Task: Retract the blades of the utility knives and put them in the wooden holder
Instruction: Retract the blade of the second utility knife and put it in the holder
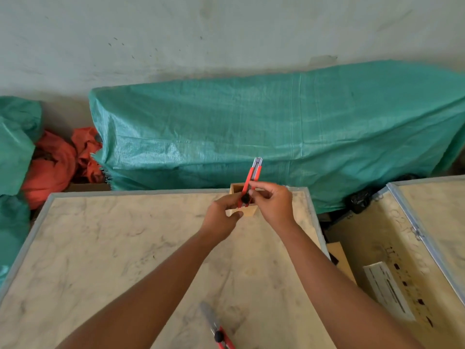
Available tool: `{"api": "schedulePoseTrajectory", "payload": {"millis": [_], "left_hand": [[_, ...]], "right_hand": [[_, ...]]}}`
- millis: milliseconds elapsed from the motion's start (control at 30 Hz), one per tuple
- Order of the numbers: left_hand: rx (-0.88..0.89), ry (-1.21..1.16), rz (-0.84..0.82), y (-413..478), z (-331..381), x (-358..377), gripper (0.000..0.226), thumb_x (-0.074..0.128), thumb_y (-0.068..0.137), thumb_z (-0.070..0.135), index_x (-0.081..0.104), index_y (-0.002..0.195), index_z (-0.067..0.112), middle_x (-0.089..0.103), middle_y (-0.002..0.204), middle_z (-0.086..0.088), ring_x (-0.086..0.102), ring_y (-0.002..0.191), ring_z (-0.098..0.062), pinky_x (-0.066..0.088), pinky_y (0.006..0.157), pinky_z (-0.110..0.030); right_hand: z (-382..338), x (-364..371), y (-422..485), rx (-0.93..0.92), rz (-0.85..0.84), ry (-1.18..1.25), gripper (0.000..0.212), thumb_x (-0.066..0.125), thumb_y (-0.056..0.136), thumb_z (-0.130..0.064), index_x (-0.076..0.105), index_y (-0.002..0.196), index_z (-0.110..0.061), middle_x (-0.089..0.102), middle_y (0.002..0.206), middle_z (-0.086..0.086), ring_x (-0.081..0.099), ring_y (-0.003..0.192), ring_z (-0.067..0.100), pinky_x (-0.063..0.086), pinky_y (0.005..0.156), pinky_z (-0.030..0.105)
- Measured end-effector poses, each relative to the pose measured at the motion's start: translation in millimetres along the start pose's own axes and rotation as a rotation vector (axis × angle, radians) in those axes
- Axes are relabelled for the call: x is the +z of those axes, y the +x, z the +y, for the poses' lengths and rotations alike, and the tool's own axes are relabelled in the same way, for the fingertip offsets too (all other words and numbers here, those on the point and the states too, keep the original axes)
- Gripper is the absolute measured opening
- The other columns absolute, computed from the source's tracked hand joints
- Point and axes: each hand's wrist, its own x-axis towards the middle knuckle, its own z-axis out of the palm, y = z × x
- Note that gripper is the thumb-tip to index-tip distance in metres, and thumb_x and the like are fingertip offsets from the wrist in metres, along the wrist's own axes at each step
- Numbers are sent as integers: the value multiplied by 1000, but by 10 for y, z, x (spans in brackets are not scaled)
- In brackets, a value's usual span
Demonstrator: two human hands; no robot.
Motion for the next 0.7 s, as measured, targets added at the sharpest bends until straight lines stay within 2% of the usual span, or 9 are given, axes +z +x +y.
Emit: {"api": "schedulePoseTrajectory", "payload": {"millis": [100,167,233,300,433,533,567,667,700], "left_hand": [[2,69,52,287,-97,92,64,70,78,-7,59,132,25,57,114,26,48,108,11,27,89,7],[-53,128,44,420,-198,165,65,70,80,-4,54,136,23,59,128,14,47,122,-2,26,97,-5],[-128,170,8,515,-303,227,65,69,83,0,49,140,22,58,138,-1,50,128,-21,34,98,-20],[-159,157,-5,563,-389,275,64,65,85,-1,48,141,23,63,132,-4,57,123,-24,42,94,-24],[-181,99,55,553,-452,312,60,60,88,-3,50,141,23,66,129,0,59,118,-19,42,88,-20],[-171,92,66,539,-462,317,61,62,88,0,48,143,24,65,132,0,58,122,-18,42,93,-23],[-169,95,66,531,-456,314,62,63,88,1,47,144,24,65,132,0,58,122,-18,41,92,-23],[-163,104,59,509,-424,297,62,64,88,4,46,142,28,67,127,0,60,119,-19,41,89,-24],[-161,105,62,495,-417,291,61,65,88,6,47,142,28,67,127,-1,60,118,-20,42,89,-25]], "right_hand": [[143,153,195,-33,33,-58,26,79,85,-2,81,109,-11,82,102,5,75,85,10,58,82,15],[248,247,250,-39,19,-105,26,78,85,-1,81,109,-11,82,103,6,75,86,10,51,79,2],[341,322,268,-39,-7,-142,26,78,85,-1,81,109,-12,81,104,6,77,92,15,48,81,0],[409,373,268,-42,-37,-168,27,77,85,0,81,109,-13,81,106,6,77,96,18,50,86,6],[496,435,280,-65,-76,-202,32,73,84,6,81,109,-12,81,106,7,77,97,21,56,91,21],[511,447,293,-64,-53,-199,33,70,84,7,81,109,-12,81,104,6,76,96,17,51,88,8],[510,444,291,-61,-47,-198,33,70,84,7,81,109,-12,81,104,7,76,97,18,51,89,8],[493,402,246,-54,-41,-192,32,70,85,9,81,109,-10,81,106,9,76,99,23,58,93,28],[486,379,221,-54,-40,-186,32,70,85,9,81,108,-9,81,106,9,77,99,23,58,93,30]]}}
